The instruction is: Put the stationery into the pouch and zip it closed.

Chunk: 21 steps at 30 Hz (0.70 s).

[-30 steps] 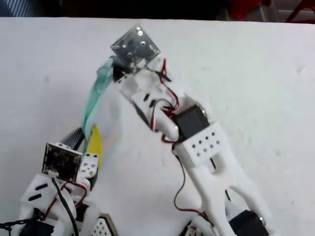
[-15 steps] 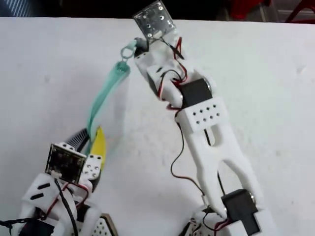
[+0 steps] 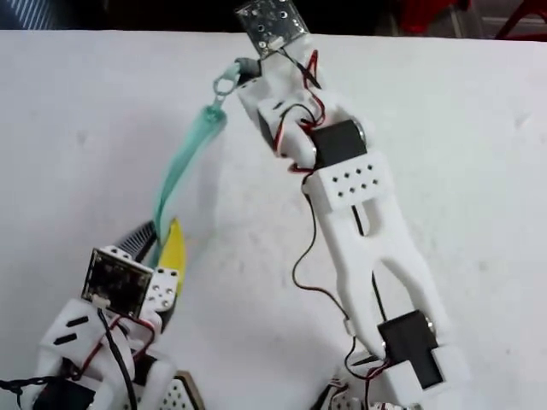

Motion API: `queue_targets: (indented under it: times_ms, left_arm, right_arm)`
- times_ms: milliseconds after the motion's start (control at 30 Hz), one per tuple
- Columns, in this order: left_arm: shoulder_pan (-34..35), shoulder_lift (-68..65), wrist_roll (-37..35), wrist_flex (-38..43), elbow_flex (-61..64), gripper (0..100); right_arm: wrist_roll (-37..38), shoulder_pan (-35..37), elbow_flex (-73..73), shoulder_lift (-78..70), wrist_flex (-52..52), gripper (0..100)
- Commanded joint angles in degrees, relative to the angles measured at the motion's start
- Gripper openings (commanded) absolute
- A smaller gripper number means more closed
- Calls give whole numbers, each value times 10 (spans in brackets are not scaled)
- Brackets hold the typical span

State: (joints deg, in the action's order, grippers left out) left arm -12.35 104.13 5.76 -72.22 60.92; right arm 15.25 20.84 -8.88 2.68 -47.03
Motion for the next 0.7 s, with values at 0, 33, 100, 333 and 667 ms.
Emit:
queue_targets:
  times_ms: [0, 33, 100, 333, 667]
  left_arm:
    - [-4, 7, 4, -9, -4, 20]
    - [-4, 7, 4, -9, -4, 20]
    - [-4, 7, 4, -9, -4, 20]
    - [-4, 7, 4, -9, -4, 20]
    - [-4, 7, 4, -9, -4, 20]
  right_arm:
    - [-4, -68, -43, -23, 40, 16]
    - [-4, -72, -43, -32, 40, 16]
    - [-4, -76, -44, -44, 46, 16]
    - [-4, -90, -71, -54, 45, 16]
    - [-3, -97, -91, -71, 37, 16]
